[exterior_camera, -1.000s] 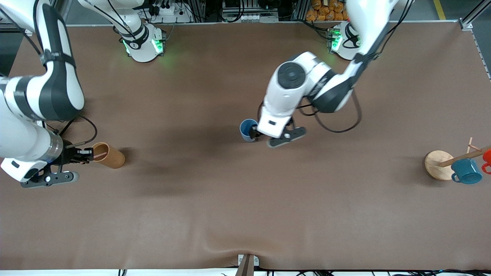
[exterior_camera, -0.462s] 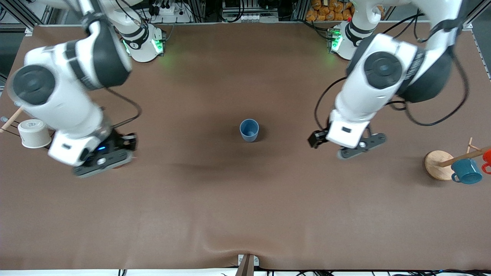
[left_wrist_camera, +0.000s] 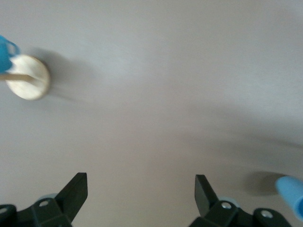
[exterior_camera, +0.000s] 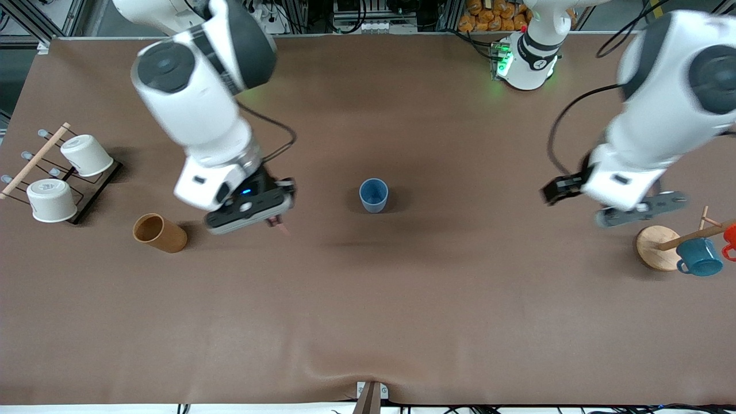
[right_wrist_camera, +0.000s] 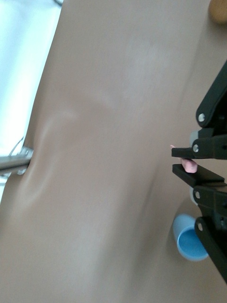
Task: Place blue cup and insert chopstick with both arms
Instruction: 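Move the pink chopstick over the blue cup with the right gripper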
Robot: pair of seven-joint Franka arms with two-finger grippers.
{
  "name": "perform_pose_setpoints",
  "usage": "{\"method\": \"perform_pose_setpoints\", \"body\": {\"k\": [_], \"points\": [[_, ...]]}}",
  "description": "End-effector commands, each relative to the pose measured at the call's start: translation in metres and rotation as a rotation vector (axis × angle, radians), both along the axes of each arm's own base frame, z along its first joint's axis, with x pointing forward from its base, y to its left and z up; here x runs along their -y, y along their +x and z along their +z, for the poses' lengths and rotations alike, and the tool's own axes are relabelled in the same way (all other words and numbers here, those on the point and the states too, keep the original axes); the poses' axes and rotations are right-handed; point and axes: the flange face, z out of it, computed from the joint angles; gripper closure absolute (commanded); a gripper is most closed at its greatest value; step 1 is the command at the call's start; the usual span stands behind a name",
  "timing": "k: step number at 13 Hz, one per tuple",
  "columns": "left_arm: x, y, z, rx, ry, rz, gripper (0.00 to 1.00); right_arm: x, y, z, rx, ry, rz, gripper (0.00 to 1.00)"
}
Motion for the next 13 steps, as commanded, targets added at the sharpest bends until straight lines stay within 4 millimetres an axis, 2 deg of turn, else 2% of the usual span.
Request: {"method": "perform_pose_setpoints", "body": {"k": [1,2,3,5,7,10,12,13], "points": [[-0.037,-0.030,0.045,-0.009,-0.027,-0.094,0.00,-0.050,-0.023,-0.007,0.006,0.040,-0.026,1.00],[-0.053,-0.037,0.055,-0.010,-0.088,-0.069,0.00,-0.071,-0.037,-0.012,-0.004,0.048,-0.045,1.00],[-0.059,-0.045,0.067,-0.004,-0.124,-0.057,0.00,-0.090,-0.052,-0.015,-0.009,0.051,-0.063,1.00],[-0.057,-0.063,0.082,-0.016,-0.117,-0.090,0.00,-0.110,-0.070,-0.024,-0.014,0.037,-0.087,1.00],[-0.064,-0.082,0.079,-0.024,-0.112,-0.081,0.00,-0.126,-0.088,-0.043,-0.037,0.029,-0.115,1.00],[-0.076,-0.080,0.080,-0.019,-0.103,-0.064,0.00,-0.149,-0.110,-0.059,-0.062,0.032,-0.154,1.00],[-0.085,-0.079,0.082,-0.014,-0.094,-0.052,0.00,-0.168,-0.119,-0.075,-0.064,0.046,-0.180,1.00],[-0.086,-0.075,0.079,-0.018,-0.091,-0.049,0.00,-0.171,-0.120,-0.079,-0.066,0.044,-0.175,1.00]]}}
